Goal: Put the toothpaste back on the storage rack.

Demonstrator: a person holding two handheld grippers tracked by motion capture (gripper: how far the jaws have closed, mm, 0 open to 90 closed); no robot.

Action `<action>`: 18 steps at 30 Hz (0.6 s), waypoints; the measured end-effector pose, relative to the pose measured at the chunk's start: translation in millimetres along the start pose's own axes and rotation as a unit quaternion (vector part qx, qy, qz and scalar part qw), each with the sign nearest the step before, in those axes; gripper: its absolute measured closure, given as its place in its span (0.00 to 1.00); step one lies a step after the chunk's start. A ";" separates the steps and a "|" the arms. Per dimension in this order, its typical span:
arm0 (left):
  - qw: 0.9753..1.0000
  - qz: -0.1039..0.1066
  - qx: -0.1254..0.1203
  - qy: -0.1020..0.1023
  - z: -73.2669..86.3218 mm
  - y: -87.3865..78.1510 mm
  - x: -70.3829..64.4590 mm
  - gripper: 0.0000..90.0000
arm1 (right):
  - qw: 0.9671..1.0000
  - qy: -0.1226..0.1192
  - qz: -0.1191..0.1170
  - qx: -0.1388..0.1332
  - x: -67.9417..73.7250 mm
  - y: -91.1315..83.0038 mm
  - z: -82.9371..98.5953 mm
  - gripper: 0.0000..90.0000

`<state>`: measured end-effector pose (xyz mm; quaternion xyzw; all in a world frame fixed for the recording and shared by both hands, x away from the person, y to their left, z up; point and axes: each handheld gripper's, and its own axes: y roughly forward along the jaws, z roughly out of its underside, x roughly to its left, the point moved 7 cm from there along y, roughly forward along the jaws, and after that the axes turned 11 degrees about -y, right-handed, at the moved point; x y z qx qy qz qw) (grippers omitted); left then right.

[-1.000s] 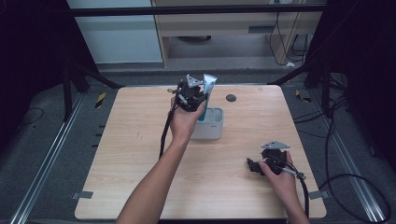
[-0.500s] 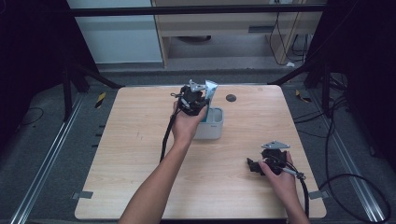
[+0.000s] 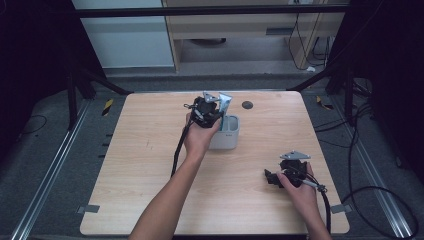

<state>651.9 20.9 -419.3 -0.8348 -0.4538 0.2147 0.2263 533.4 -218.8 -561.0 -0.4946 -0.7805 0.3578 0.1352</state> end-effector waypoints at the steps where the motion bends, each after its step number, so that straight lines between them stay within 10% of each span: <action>1: 1.000 0.000 0.001 0.000 0.8 0.5 -0.1 0.89 | 1.000 0.000 0.000 0.000 0.0 0.0 0.0 0.00; 18: 1.000 -0.001 0.019 -0.006 11.6 5.2 0.1 0.89 | 1.000 0.000 0.000 -0.001 0.0 0.1 -0.1 0.00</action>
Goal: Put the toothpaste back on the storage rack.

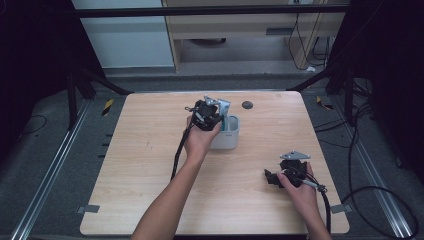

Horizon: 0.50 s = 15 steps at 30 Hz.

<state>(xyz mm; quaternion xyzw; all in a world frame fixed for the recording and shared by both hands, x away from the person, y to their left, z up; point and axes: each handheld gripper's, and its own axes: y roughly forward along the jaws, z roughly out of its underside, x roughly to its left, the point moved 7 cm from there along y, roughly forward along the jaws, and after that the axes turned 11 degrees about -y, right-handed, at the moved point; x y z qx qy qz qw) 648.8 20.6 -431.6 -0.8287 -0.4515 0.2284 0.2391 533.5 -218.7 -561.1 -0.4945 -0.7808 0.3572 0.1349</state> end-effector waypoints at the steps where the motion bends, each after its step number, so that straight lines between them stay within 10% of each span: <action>1: 1.000 0.000 0.000 -0.002 0.3 -0.2 0.3 0.89 | 1.000 0.000 0.000 0.000 0.0 0.0 0.0 0.00; 15: 1.000 0.006 0.008 -0.012 -0.7 -0.2 0.4 0.88 | 1.000 0.000 0.000 0.000 0.0 0.0 0.0 0.00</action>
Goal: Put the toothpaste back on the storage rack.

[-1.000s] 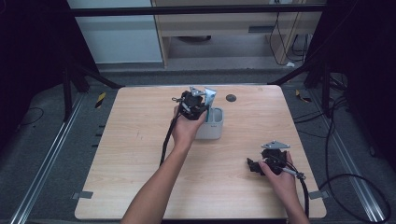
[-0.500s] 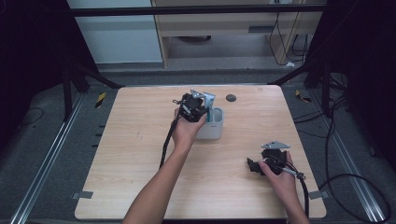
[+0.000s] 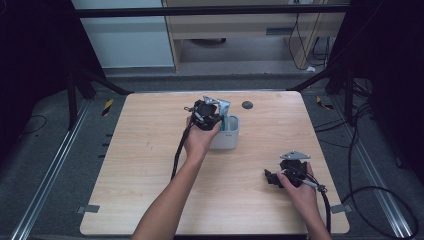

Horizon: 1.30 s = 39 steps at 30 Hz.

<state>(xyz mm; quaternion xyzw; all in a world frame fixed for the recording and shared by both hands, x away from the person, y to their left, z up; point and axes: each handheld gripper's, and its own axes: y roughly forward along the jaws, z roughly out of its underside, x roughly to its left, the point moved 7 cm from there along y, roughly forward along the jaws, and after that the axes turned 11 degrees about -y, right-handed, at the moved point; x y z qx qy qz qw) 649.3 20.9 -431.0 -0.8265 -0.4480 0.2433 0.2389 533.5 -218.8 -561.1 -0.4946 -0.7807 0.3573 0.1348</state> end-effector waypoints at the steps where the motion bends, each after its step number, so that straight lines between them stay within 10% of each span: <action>1: 1.000 0.002 -0.001 -0.001 -0.3 0.5 -0.7 0.88 | 1.000 0.000 0.000 0.000 0.0 0.0 0.0 0.00; 39: 1.000 0.003 0.006 -0.004 -0.3 0.4 1.1 0.87 | 1.000 0.000 0.000 0.000 0.0 -0.1 0.0 0.00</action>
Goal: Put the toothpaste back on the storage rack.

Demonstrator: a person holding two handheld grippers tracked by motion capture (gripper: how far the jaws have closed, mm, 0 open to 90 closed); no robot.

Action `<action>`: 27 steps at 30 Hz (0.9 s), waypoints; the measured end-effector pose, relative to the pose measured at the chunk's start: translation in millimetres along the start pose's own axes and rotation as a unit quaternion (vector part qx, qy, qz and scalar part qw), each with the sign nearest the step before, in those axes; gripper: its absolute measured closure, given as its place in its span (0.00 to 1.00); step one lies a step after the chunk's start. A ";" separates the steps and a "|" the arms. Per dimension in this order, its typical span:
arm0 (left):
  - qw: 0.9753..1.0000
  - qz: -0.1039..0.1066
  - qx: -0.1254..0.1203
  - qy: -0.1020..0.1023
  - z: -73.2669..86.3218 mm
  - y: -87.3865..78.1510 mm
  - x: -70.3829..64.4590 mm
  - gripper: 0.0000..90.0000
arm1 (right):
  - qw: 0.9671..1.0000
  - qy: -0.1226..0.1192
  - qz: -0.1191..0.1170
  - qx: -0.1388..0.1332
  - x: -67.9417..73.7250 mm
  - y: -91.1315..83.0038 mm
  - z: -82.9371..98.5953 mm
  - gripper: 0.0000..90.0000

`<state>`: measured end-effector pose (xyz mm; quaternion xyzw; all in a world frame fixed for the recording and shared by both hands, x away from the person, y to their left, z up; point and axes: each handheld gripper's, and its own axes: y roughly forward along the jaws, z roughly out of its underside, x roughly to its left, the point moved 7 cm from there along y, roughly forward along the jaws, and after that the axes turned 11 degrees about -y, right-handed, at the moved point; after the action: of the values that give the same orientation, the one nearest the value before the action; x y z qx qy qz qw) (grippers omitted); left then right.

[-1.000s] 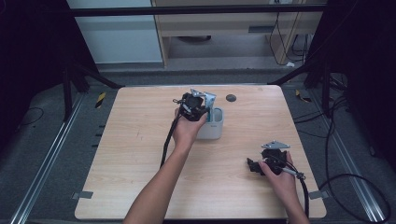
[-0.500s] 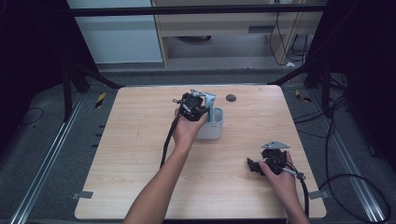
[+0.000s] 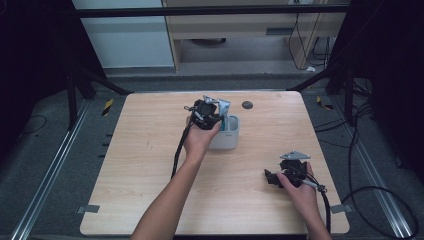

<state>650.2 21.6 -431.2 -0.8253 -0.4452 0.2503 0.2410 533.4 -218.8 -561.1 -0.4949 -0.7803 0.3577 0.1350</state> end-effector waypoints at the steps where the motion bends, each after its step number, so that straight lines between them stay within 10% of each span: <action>1: 1.000 0.000 0.000 0.000 0.0 0.0 0.2 0.87 | 1.000 0.000 0.000 0.000 0.0 0.0 0.0 0.00; 27: 1.000 -0.009 -0.002 -0.002 4.1 -0.2 5.3 0.77 | 1.000 0.000 -0.001 -0.001 0.0 0.1 0.0 0.00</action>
<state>650.0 26.9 -435.3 -0.8215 -0.4533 0.2487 0.2405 533.5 -218.7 -561.1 -0.4944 -0.7809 0.3572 0.1346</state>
